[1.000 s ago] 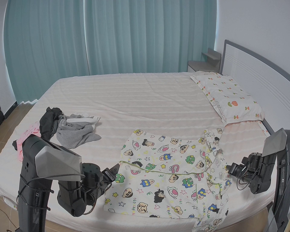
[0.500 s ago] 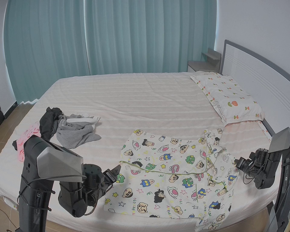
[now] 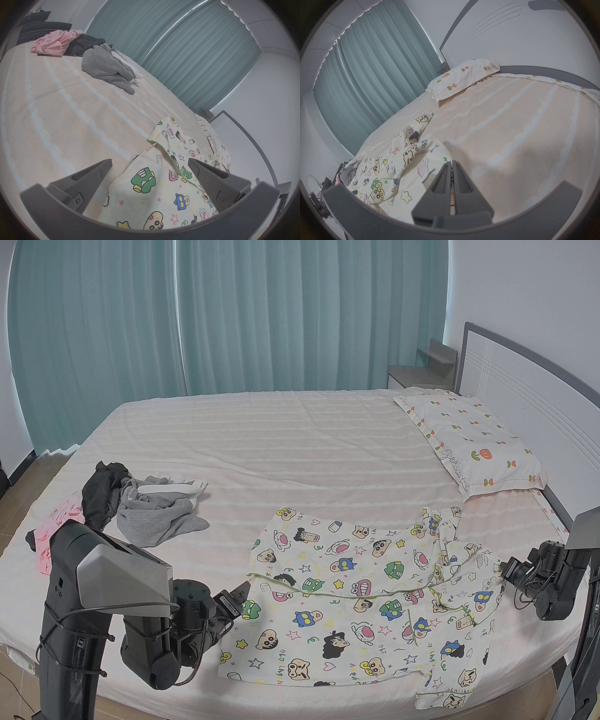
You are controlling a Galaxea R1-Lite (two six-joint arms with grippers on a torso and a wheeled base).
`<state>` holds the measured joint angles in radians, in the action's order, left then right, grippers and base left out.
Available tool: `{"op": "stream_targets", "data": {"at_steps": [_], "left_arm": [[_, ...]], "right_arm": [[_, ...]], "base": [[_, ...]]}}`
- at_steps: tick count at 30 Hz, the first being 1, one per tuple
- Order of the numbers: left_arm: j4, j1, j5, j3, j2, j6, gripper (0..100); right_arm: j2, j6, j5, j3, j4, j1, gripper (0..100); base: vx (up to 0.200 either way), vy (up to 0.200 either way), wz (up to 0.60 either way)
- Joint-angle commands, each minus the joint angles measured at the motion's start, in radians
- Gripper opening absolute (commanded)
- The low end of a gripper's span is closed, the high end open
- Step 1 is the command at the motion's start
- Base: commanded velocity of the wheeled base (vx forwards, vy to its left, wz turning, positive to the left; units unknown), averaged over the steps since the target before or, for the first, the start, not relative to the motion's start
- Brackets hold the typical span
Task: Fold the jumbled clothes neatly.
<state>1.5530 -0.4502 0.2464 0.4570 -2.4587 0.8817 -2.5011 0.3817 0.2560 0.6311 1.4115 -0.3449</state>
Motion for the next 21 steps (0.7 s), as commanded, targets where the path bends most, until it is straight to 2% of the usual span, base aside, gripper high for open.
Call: {"op": "stream_targets", "data": {"at_steps": [1, 14, 21], "left_arm": [[0.015, -0.001, 0.001, 0.0, -0.002, 0.0, 100], [0.016, -0.008, 0.001, -0.004, -0.002, 0.002, 100], [0.016, -0.024, -0.002, -0.009, 0.001, 0.003, 100]], "right_arm": [[0.002, 0.0, -0.001, 0.013, -0.012, -0.016, 0], [0.004, -0.001, -0.011, 0.059, -0.036, -0.054, 0], [0.014, -0.003, -0.012, 0.029, -0.028, -0.042, 0]], "base": [[0.0, 0.0, 0.0], [0.0, 0.0, 0.0], [0.0, 0.0, 0.0]]}}
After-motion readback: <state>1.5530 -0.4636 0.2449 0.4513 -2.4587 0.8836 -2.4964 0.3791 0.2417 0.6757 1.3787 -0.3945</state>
